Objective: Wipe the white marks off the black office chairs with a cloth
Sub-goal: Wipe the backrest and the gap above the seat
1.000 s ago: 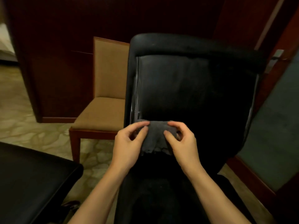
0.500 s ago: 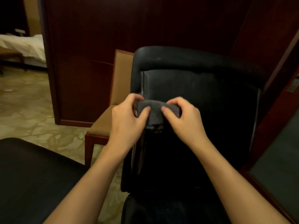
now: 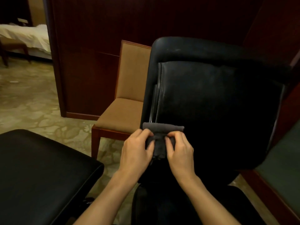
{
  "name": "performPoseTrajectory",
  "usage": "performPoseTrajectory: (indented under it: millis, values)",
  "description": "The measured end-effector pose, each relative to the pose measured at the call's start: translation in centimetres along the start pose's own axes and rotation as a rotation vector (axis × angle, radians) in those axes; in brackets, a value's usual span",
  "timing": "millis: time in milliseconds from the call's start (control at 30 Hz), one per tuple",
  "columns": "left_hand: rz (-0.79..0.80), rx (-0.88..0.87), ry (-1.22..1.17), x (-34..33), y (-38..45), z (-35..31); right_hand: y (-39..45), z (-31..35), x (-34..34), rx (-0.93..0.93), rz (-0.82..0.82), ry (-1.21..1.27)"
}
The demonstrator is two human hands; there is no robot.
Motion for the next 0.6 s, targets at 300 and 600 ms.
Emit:
performPoseTrajectory:
  millis: [300, 600]
  values:
    - [-0.330, -0.130, -0.132, 0.5, 8.9, -4.7, 11.1, 2.8, 2.1, 0.208, -0.226, -0.036]
    - [-0.123, -0.258, 0.169, 0.4, 6.7, -3.4, 7.4, 1.2, 1.3, 0.540, -0.076, -0.467]
Point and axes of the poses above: each hand's wrist, its own y-axis towards the middle knuckle, its own x-axis out of the back of the hand, z = x × y, the point moved 3 cm from there along y, towards the middle knuckle, and after that the axes turned 11 degrees about -z, right-handed, at the moved point
